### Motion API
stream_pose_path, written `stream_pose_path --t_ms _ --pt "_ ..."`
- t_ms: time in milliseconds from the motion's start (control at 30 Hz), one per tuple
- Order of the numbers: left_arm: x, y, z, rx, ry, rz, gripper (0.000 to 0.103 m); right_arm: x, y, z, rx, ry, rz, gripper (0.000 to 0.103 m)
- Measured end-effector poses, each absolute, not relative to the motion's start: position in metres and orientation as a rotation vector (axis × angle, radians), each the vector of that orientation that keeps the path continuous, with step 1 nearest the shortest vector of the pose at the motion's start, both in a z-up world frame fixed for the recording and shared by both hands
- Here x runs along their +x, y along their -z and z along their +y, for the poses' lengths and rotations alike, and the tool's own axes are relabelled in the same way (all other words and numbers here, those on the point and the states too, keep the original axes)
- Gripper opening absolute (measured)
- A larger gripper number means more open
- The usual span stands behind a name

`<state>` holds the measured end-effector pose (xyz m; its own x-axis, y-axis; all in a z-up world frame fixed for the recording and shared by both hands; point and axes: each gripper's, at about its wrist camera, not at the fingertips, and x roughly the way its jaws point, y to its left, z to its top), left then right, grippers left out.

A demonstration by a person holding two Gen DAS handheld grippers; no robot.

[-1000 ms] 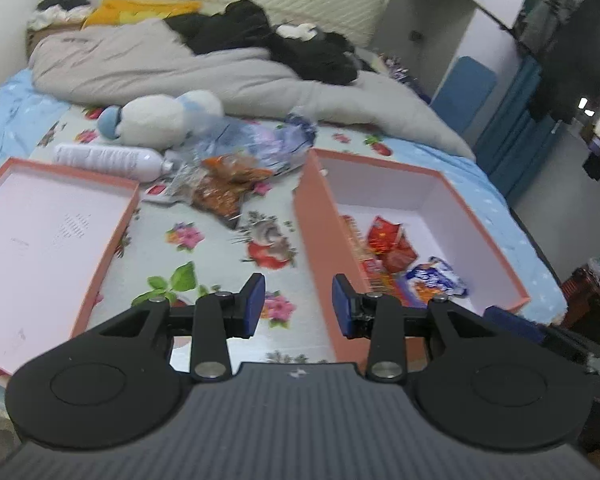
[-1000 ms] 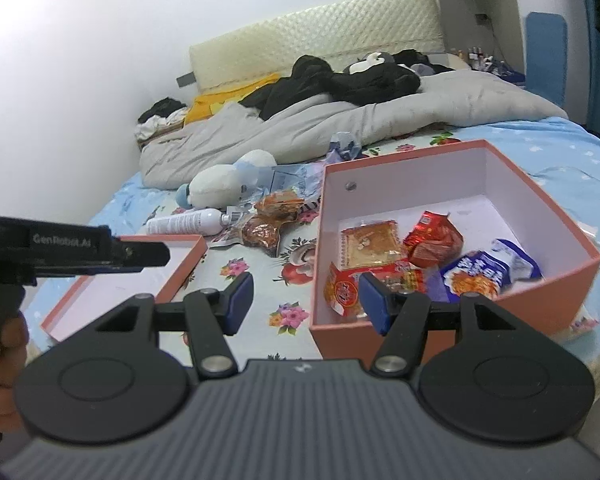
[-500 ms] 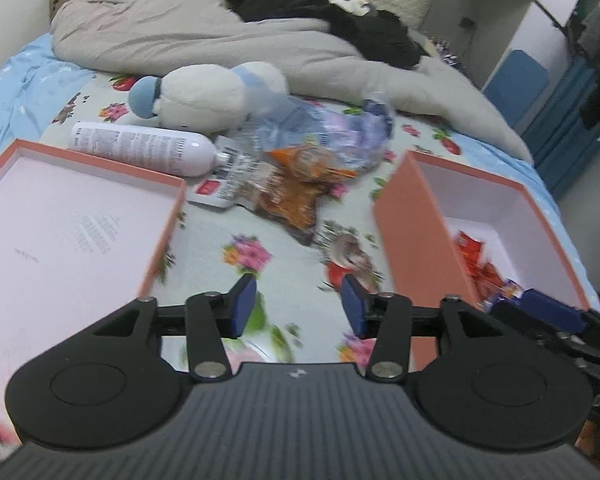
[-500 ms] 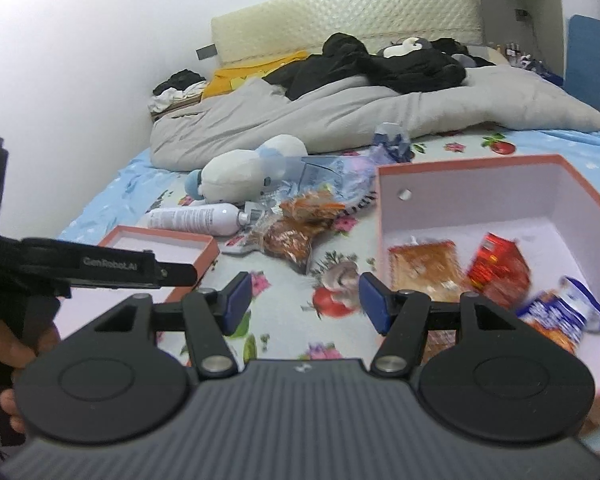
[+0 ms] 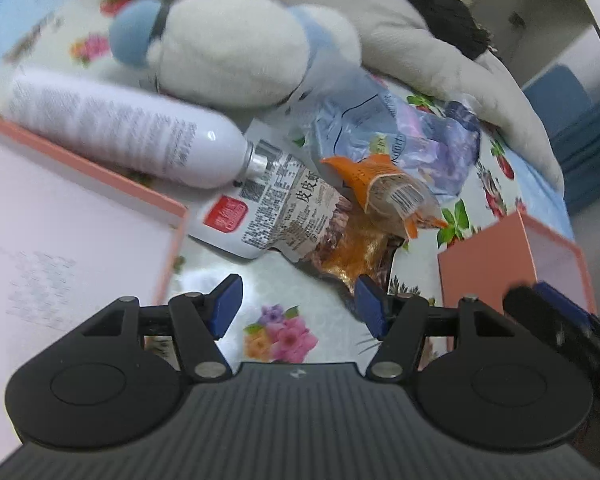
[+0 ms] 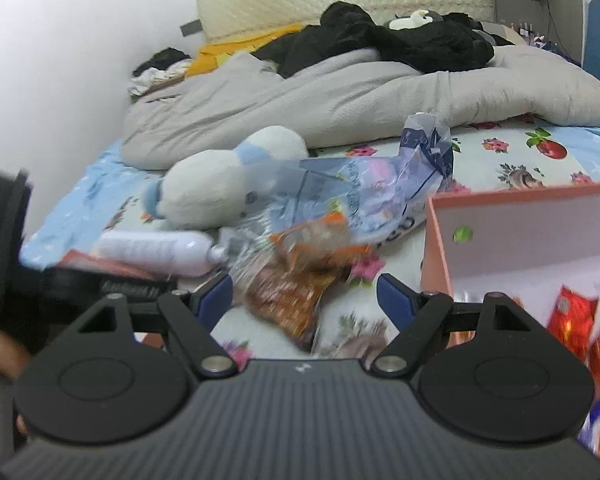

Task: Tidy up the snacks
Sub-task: 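Grasp the white red-label packet with the left gripper while the right grasps the orange packet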

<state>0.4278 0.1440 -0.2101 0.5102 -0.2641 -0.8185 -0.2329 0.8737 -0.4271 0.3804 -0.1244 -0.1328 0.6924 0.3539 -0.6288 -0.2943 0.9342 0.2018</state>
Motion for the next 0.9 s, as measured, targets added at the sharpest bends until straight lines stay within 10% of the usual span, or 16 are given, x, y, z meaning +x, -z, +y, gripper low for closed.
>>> stream_pose_path --t_ms 900 --pt "0.475 0.271 0.122 -0.823 -0.056 0.954 0.062 0.553 0.202 -0.083 0.052 -0.504 1.176 0.081"
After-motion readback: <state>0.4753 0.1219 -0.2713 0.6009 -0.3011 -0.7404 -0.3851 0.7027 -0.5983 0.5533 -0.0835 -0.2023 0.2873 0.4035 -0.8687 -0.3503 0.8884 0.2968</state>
